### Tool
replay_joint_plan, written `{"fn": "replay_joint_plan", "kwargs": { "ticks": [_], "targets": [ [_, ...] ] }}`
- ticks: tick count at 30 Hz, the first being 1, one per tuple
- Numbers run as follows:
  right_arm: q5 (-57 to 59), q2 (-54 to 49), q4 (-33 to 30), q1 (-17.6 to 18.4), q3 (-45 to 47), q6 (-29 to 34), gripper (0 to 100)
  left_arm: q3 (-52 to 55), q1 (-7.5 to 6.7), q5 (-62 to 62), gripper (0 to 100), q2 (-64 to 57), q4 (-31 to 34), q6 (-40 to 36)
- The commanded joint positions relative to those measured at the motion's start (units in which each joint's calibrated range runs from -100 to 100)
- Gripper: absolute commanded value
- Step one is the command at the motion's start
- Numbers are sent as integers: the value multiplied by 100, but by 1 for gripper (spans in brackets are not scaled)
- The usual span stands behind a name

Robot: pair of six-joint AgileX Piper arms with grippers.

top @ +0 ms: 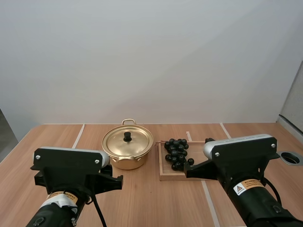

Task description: Open the pot, put the pineapple inside, and close it

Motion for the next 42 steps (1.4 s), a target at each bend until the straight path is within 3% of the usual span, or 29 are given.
{"fn": "replay_joint_plan", "kwargs": {
  "ticks": [1, 11, 20, 25, 26, 30, 31, 37, 39, 42],
  "targets": [
    [537, -54, 24, 9, 0, -19, 0, 204, -11, -438, 100, -38, 308, -210],
    [1390, -599, 50, -617, 0, 50, 0, 204, -11, -518, 100, -38, 415, -231],
    [3221, -599, -36, -647, 0, 50, 0, 204, -11, -518, 100, -38, 445, -231],
    [3205, -599, -61, -647, 0, 115, 0, 204, -11, -486, 100, -38, 515, -231],
    [3186, -599, -61, -647, 0, 129, 0, 204, -11, -468, 88, -38, 515, -231],
    [3101, -599, -155, -647, 0, 244, 0, 204, -11, -456, 15, -38, 713, -231],
    [3033, -599, -191, -647, 0, 284, 0, 204, -11, -456, 1, -38, 727, -231],
    [2428, -599, -1074, -647, 0, 1172, 0, 204, -11, -432, 0, -38, 760, -200],
    [2621, -599, -1431, -647, 0, 1576, 0, 204, -11, -432, 0, -38, 760, -200],
    [3060, -599, -1520, -647, 0, 1700, 0, 204, -11, -432, 0, -38, 760, -200]
  ]
}}
